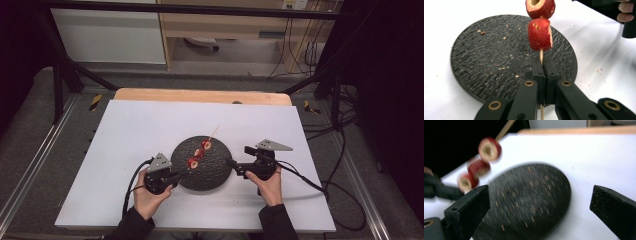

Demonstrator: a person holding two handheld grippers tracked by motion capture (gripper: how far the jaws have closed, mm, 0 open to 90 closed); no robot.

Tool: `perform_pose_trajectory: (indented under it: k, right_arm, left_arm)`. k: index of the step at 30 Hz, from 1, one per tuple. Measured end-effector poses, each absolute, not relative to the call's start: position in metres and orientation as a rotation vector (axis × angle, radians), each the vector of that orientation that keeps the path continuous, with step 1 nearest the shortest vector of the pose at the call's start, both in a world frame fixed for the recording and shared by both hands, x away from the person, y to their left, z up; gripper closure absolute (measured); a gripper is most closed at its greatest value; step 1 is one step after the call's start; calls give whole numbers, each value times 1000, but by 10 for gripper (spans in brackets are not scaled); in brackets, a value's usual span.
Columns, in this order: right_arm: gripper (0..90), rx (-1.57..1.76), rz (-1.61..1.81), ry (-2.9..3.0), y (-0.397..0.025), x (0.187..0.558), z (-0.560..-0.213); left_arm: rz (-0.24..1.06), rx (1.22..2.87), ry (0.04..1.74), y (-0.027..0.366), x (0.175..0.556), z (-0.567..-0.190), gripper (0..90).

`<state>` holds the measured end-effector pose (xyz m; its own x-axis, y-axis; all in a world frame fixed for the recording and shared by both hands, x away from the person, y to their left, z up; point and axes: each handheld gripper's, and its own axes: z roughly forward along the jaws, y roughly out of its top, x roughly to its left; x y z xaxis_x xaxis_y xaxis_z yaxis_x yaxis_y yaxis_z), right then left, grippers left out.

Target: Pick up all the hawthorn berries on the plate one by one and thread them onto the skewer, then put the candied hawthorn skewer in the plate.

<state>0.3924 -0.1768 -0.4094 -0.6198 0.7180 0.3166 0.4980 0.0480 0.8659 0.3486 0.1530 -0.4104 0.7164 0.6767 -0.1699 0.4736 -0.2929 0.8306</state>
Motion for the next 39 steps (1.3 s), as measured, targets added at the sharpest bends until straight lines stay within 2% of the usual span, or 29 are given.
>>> perform_pose_trajectory:
  k: [15,27,39]
  right_arm:
    - [5,1168,1290,2308,-221,375,-439]
    - [6,1204,1260,2314,-252,361,-454]
    - [5,1203,1246,2316,-255,354,-456]
  left_arm:
    - [271,2031,855,170,354,-391,887]
    - [260,2104,867,177,369,-382,886]
    - [245,2162,886,167,386,-379,886]
